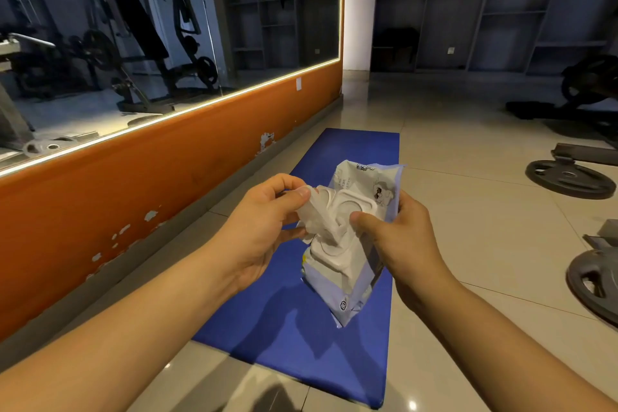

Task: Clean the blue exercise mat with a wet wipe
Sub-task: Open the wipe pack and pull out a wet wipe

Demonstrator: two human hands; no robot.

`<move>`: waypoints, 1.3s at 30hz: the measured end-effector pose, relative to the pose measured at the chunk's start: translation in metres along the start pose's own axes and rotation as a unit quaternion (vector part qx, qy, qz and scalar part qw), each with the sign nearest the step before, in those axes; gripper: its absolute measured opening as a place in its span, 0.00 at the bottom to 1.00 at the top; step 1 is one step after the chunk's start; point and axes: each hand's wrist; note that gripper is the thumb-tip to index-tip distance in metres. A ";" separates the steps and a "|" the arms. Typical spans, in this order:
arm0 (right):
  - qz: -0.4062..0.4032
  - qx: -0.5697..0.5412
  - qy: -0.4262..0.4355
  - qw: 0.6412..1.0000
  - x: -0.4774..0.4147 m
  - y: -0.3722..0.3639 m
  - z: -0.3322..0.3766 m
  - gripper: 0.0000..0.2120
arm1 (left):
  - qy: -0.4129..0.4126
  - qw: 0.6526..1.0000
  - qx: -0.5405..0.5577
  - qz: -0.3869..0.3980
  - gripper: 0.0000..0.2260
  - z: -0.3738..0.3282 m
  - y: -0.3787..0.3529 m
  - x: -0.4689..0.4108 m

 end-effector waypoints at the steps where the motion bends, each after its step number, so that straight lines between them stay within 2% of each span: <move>1: 0.011 -0.017 -0.016 1.000 0.000 -0.001 0.000 0.16 | -0.002 1.000 -0.010 0.002 0.04 0.000 -0.001 0.000; 4: 0.051 -0.047 -0.047 0.996 0.001 -0.005 -0.003 0.22 | -0.003 1.000 -0.028 0.009 0.04 0.001 -0.006 0.002; 7: 0.041 0.010 -0.053 0.998 0.000 -0.007 -0.005 0.30 | 0.003 1.000 -0.028 0.013 0.04 0.001 -0.007 0.002; 12: 0.021 0.122 -0.059 0.991 -0.001 -0.001 -0.001 0.26 | -0.038 0.999 -0.015 -0.012 0.04 -0.001 -0.007 0.001; 15: 0.021 0.144 -0.061 0.988 -0.003 0.002 -0.003 0.28 | -0.072 0.997 0.000 -0.032 0.04 -0.005 -0.004 0.002; 21: 0.031 0.166 -0.082 0.982 -0.006 0.004 -0.012 0.28 | -0.135 0.979 0.039 -0.149 0.06 -0.024 0.014 0.002; 23: 0.029 0.156 -0.091 0.983 -0.006 0.004 -0.014 0.28 | -0.141 0.970 -0.009 -0.198 0.05 -0.025 0.026 0.001; 25: 0.028 0.132 -0.097 0.986 -0.006 0.005 -0.014 0.29 | -0.158 0.950 -0.147 -0.227 0.04 -0.020 0.035 0.001; 27: 0.029 0.103 -0.101 0.989 -0.006 0.005 -0.012 0.30 | -0.156 0.931 -0.273 -0.184 0.03 -0.013 0.034 0.002; 30: 0.028 0.072 -0.105 0.992 -0.009 0.002 -0.011 0.32 | -0.101 0.933 -0.340 -0.057 0.03 0.001 0.018 0.007; 33: 0.025 0.040 -0.104 0.993 -0.012 0.000 -0.013 0.37 | -0.109 0.893 -0.434 0.040 0.08 0.014 0.008 0.012; 36: 0.021 0.014 -0.097 0.995 -0.014 0.000 -0.013 0.38 | -0.120 0.871 -0.473 0.053 0.09 0.019 0.007 0.013; 39: 0.021 0.009 -0.095 0.995 -0.013 0.000 -0.013 0.38 | -0.135 0.858 -0.494 0.033 0.02 0.021 0.007 0.011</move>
Point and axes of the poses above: each hand's wrist, its own x-axis away from the middle knuckle, its own y-axis out of the back of the hand, z = x × y, and after that the axes turned 8 degrees about z, right-handed
